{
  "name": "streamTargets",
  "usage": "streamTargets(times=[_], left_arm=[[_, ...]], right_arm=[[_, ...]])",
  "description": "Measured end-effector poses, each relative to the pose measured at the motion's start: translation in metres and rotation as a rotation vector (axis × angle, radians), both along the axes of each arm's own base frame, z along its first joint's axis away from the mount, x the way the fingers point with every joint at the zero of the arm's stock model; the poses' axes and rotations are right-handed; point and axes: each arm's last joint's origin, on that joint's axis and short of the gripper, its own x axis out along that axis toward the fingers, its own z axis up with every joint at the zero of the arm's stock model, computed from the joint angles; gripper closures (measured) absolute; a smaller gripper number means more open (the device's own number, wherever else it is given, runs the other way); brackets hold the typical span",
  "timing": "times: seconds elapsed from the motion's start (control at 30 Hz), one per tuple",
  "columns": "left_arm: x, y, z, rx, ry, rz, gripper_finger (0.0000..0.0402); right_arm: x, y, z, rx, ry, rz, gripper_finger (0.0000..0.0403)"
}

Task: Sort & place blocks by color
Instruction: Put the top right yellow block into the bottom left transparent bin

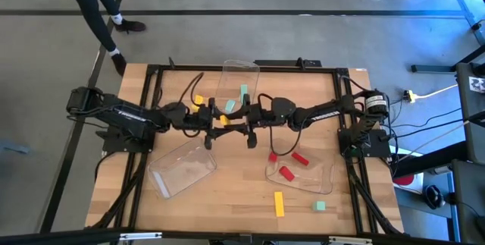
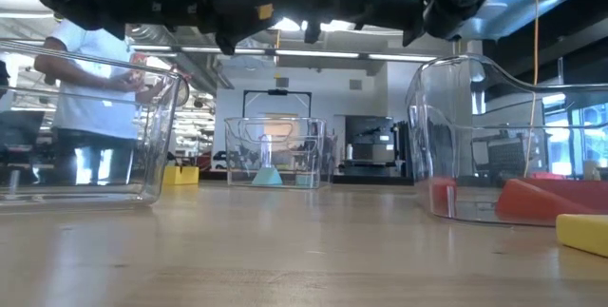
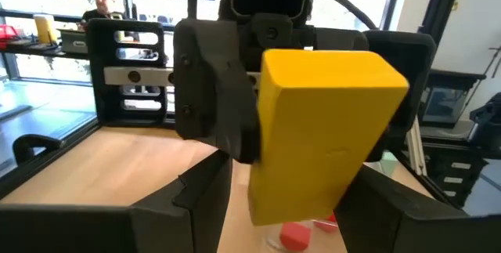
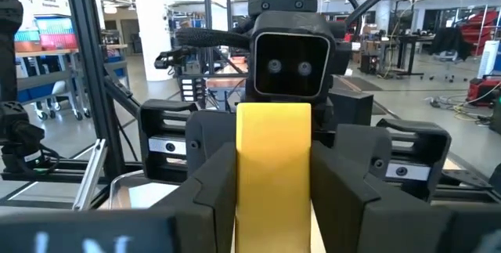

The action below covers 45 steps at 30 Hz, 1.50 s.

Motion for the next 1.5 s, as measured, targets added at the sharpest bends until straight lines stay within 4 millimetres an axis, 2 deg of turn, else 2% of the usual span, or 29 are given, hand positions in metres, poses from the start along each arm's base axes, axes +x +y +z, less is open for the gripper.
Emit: streamTargets(times=[0.23, 0.43, 0.6, 0.8, 0.93, 1.1, 1.37, 1.5], left_arm=[[0.0, 0.0, 0.0, 0.005, 0.004, 0.022, 0.0221], [0.0, 0.001, -0.001, 0.004, 0.012, 0.056, 0.0281], [0.0, 0.001, -0.002, 0.004, 0.026, 0.058, 0.0281], [-0.001, 0.003, -0.004, 0.021, 0.068, 0.104, 0.0281], [-0.008, 0.005, -0.002, 0.032, 0.12, 0.155, 0.0281], [-0.026, 0.009, 0.001, 0.044, 0.126, 0.176, 0.0281], [-0.069, 0.013, 0.001, 0.034, 0.023, 0.218, 0.0281], [-0.081, 0.012, 0.001, 0.011, 0.013, 0.216, 0.0281]], right_arm=[[0.0, 0.0, -0.001, 0.0, 0.007, 0.0, 0.0277], [0.0, -0.001, -0.002, 0.002, 0.019, -0.017, 0.0277], [0.0, -0.001, -0.003, 0.002, 0.028, -0.016, 0.0271], [-0.002, -0.001, 0.001, 0.006, 0.051, -0.042, 0.0139], [-0.009, -0.002, 0.01, 0.005, 0.07, -0.049, 0.0091], [-0.033, -0.004, 0.012, -0.016, 0.067, -0.158, 0.0084], [-0.096, -0.006, 0.004, 0.01, -0.05, -0.327, 0.0092], [-0.118, -0.007, 0.003, 0.023, -0.095, -0.376, 0.0092]])
